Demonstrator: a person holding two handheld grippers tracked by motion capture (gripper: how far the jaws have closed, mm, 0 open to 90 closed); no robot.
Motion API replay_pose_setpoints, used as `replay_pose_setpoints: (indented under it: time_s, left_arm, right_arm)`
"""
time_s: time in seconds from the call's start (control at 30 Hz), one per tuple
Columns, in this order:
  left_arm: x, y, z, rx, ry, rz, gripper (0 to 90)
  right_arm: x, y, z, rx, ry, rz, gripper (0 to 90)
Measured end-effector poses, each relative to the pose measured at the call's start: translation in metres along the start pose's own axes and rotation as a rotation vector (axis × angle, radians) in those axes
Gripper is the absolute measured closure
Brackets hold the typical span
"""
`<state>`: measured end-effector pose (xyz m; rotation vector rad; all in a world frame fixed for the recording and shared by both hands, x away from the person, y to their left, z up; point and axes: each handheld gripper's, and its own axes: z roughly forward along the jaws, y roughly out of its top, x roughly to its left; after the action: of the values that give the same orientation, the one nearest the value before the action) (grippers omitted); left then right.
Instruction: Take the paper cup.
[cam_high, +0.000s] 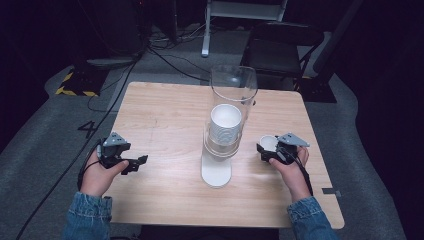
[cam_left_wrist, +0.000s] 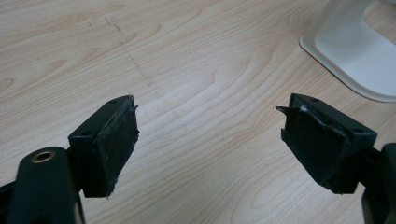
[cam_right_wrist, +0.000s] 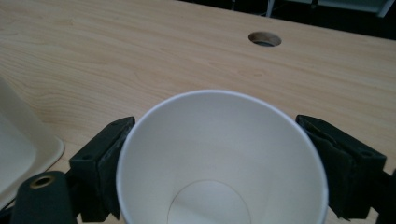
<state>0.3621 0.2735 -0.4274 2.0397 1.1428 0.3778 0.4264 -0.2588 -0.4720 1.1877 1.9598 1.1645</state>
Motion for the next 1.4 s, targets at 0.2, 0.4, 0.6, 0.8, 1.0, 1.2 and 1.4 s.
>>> replay_pose_setpoints:
  time_s: [0.2, 0.4, 0.6, 0.8, 1.0, 1.2, 1.4]
  left_arm:
    - [-0.001, 0.000, 0.000, -0.003, 0.000, -0.002, 18.2]
    - [-0.005, 0.001, -0.001, -0.003, 0.000, 0.011, 18.2]
    - [-0.009, 0.000, -0.005, -0.002, -0.004, 0.026, 18.1]
    - [-0.016, -0.002, -0.002, 0.005, -0.038, 0.035, 18.1]
    - [-0.020, -0.002, 0.000, 0.002, -0.059, 0.043, 17.7]
    - [-0.023, -0.002, 0.002, 0.006, -0.061, 0.051, 17.7]
    - [-0.031, -0.004, 0.011, 0.043, -0.076, 0.081, 17.7]
  right_arm:
    - [-0.001, 0.007, -0.009, -0.060, 0.002, -0.003, 15.8]
    - [0.003, 0.022, -0.035, -0.095, 0.061, -0.012, 15.7]
    - [0.016, 0.031, -0.059, -0.061, 0.156, -0.041, 15.7]
    - [0.037, 0.037, -0.078, -0.070, 0.278, -0.056, 15.9]
    - [0.059, 0.036, -0.089, -0.018, 0.340, -0.115, 16.0]
    - [0.075, 0.025, -0.086, 0.031, 0.382, -0.143, 16.2]
    - [0.079, 0.009, -0.078, 0.086, 0.404, -0.137, 16.5]
